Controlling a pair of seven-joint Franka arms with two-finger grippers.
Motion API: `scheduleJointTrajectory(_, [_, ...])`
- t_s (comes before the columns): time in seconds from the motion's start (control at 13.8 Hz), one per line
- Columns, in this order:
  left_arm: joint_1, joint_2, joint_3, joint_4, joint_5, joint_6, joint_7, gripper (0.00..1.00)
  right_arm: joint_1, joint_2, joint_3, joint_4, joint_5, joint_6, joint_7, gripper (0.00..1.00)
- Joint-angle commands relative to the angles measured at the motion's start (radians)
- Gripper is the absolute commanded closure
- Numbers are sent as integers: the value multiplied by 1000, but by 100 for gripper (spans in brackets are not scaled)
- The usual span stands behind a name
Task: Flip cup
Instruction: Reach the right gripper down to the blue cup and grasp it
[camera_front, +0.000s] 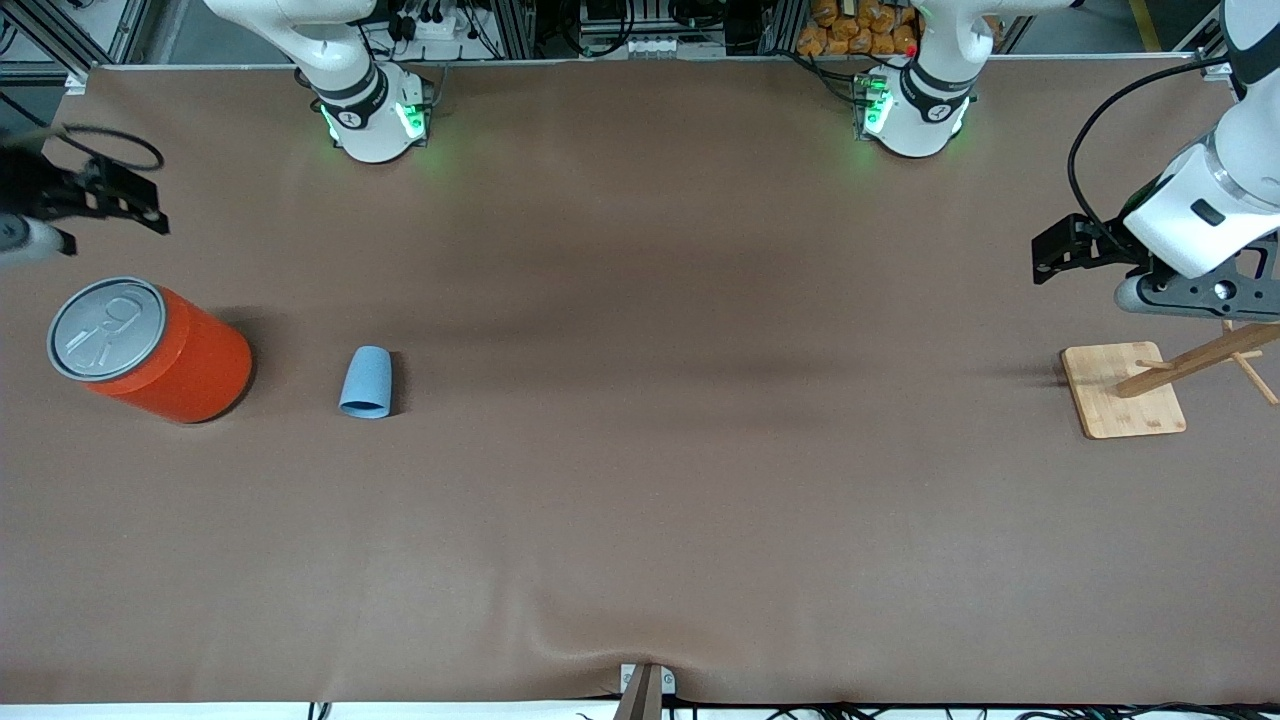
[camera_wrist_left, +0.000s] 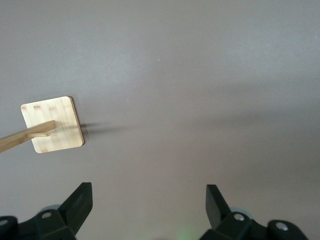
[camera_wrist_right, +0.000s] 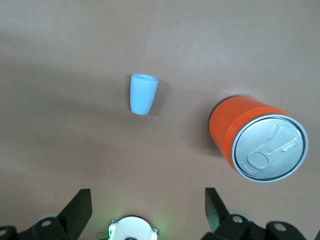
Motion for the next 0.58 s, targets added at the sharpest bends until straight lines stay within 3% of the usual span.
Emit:
scheduleJointTrajectory(0.0, [1, 1, -5, 1, 0, 7, 2, 0, -8, 75, -1, 9, -21, 16, -29, 0])
scheduleJointTrajectory(0.29, [4, 28, -5, 5, 0, 7, 0, 0, 6, 186, -1, -15, 11, 59, -14, 0])
scheduleJointTrajectory(0.51, [4, 28, -2, 6, -2, 7, 0, 0, 9, 174, -1, -234, 67, 241, 55, 0])
